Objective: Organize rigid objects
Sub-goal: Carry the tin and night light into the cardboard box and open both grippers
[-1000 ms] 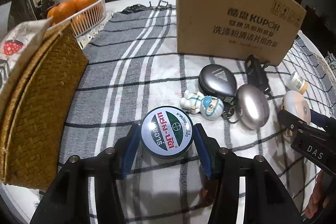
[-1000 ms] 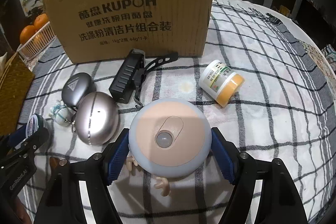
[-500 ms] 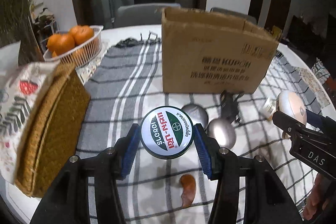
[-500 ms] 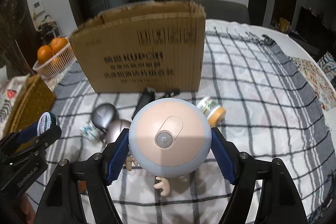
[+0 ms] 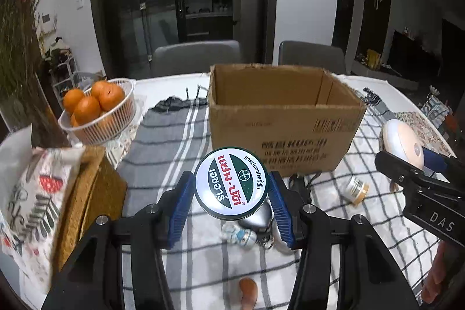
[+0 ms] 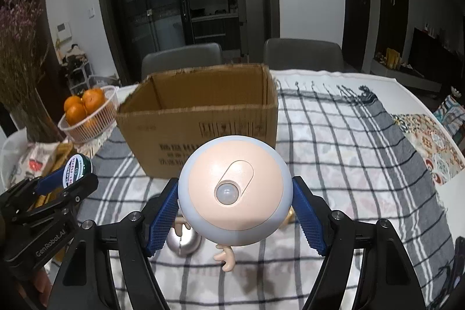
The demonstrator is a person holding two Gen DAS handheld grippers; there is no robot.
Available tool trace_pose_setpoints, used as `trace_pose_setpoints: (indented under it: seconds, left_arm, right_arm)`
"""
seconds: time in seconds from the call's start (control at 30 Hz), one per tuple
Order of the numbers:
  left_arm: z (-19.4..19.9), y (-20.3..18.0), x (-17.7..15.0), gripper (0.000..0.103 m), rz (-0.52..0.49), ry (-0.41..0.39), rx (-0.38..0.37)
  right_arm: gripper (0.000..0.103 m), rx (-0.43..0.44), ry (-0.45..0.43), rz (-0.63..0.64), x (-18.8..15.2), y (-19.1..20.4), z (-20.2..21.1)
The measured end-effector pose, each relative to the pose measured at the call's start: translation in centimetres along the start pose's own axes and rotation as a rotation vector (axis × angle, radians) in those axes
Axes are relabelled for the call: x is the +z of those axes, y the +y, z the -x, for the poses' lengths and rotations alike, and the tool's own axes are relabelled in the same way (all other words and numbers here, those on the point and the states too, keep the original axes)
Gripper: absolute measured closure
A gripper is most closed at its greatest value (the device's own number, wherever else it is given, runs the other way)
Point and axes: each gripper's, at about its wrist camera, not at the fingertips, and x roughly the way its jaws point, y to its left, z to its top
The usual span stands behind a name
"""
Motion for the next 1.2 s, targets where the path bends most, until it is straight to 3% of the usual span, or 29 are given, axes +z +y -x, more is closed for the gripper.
trace_pose_setpoints:
  seconds: [0.73,1.2]
  left_arm:
    - [0.7,-0.8,8.4,0.052,-0.062,-0.106,-0.009]
    - [-3.2,-0.8,11.9,0.052,-0.078,-0.031,-0.032]
  right_arm:
    - [0.028,0.067,-0.084,0.004,7.8,-0.3,0.5]
    - [0.028,0.093,-0.012,0.019,11.7,-0.5,-3.3]
